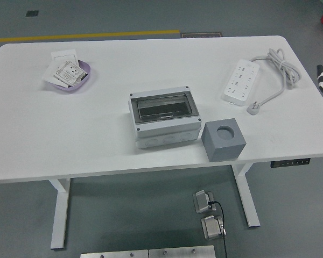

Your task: Pick up the cylinder from the cube,place it in the box,flap close box

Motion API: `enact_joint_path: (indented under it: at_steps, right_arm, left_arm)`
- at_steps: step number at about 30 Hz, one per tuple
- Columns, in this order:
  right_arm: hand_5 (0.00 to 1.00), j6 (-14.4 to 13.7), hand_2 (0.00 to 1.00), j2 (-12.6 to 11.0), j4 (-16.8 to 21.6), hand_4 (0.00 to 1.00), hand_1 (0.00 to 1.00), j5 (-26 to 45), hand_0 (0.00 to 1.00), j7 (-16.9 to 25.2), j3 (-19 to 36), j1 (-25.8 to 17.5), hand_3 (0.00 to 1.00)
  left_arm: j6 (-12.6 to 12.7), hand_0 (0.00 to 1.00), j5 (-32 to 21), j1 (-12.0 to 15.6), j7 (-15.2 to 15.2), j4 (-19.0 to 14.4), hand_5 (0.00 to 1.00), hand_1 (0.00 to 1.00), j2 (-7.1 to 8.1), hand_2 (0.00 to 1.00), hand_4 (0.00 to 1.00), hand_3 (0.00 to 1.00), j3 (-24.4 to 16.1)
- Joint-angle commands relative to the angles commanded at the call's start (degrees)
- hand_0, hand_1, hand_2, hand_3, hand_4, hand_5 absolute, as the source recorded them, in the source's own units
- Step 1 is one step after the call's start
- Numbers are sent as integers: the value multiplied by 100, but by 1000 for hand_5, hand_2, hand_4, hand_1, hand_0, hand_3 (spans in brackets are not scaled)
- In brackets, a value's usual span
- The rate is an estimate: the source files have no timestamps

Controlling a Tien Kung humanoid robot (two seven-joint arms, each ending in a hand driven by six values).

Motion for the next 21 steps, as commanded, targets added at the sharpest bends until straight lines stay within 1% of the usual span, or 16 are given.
enact_joint_path:
  at_steps: [9, 14, 15, 20, 21]
  right_arm:
    - [180, -18, 679, 59, -99, 710, 643, 251, 758, 120, 98, -24, 780]
    - [180, -48, 679, 75, -139, 710, 643, 514, 758, 264, 83, -5, 780]
    - [199, -54, 681, 80, -152, 721, 643, 567, 757, 293, 75, 2, 778]
    - [199, -87, 681, 116, -194, 721, 643, 738, 757, 401, 14, 48, 778]
    - [217, -92, 679, 123, -195, 734, 642, 742, 756, 409, 6, 52, 777]
  left_arm:
    - [12, 781, -26, 19, 17, 0, 79, 778, -24, 750, 703, 587, 6]
    - [14, 781, -26, 18, 19, 0, 79, 778, -27, 750, 703, 587, 3]
    - [14, 781, -25, 17, 19, 0, 79, 778, -29, 750, 702, 587, 3]
    - [13, 781, -29, 21, 26, 0, 79, 778, -38, 750, 702, 587, 7]
    - [15, 781, -29, 22, 27, 0, 79, 778, -37, 750, 702, 587, 7]
